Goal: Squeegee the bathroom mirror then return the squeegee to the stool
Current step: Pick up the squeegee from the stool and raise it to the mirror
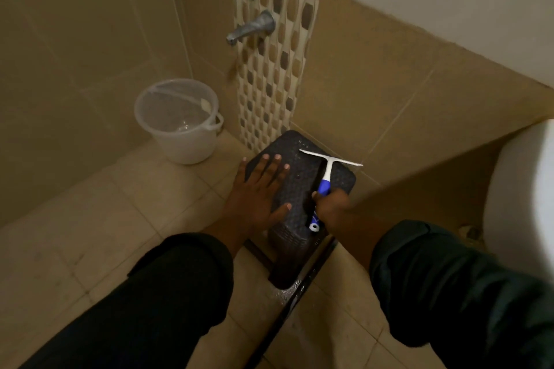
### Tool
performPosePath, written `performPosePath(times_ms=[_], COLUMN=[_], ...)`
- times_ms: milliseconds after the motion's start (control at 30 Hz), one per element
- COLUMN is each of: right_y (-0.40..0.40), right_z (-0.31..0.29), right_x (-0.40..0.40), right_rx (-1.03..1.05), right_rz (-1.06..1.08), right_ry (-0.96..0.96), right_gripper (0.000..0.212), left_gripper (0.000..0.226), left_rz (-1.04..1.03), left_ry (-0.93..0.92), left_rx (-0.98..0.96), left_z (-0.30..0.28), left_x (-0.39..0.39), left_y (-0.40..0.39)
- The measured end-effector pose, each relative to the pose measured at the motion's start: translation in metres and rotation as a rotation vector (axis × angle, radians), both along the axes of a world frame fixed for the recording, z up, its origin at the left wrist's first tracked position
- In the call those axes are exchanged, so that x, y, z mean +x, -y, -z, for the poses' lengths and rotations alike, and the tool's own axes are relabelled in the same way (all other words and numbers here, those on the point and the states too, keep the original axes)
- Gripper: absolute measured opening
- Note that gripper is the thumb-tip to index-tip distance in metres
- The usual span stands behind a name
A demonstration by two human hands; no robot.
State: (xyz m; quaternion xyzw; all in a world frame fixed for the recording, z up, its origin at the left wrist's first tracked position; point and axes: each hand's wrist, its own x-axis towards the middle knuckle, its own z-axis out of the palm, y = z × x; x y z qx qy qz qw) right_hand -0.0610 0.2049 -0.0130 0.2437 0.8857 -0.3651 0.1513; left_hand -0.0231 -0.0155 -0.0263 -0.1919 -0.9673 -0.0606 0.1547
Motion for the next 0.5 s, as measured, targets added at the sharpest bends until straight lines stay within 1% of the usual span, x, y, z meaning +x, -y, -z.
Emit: performPosePath(times_ms=[100,233,367,467,500], right_y=[-0.007,-0.026,-0.042,-0.056,-0.061], right_z=[-0.026,-0.087,-0.169,-0.238,-0.265], right_x=[0.014,0.049,0.098,0.137,0.148], right_rx=[-0.050,-0.087,-0.091,-0.103,-0.107], right_rz=[0.028,-0.052,-0.121,-0.167,-0.160], right_ry=[-0.065,-0.135,-0.205,-0.297,-0.325], right_gripper=[0.033,0.026,0.019,0.008,0.013], left_gripper=[0.089,0.090,0.093,0.093,0.094], left_rz=[-0.014,-0.014,-0.003,0.019,0.021], left_ry=[-0.029,-0.046,-0.103,-0.130,-0.135], left_rx=[0.008,0.021,0.018,-0.013,-0.040], left_z=[-0.030,-0.094,-0.185,-0.260,-0.289], left_x=[0.004,0.017,0.033,0.034,0.033], left_y=[-0.008,-0.022,-0.025,-0.022,-0.021])
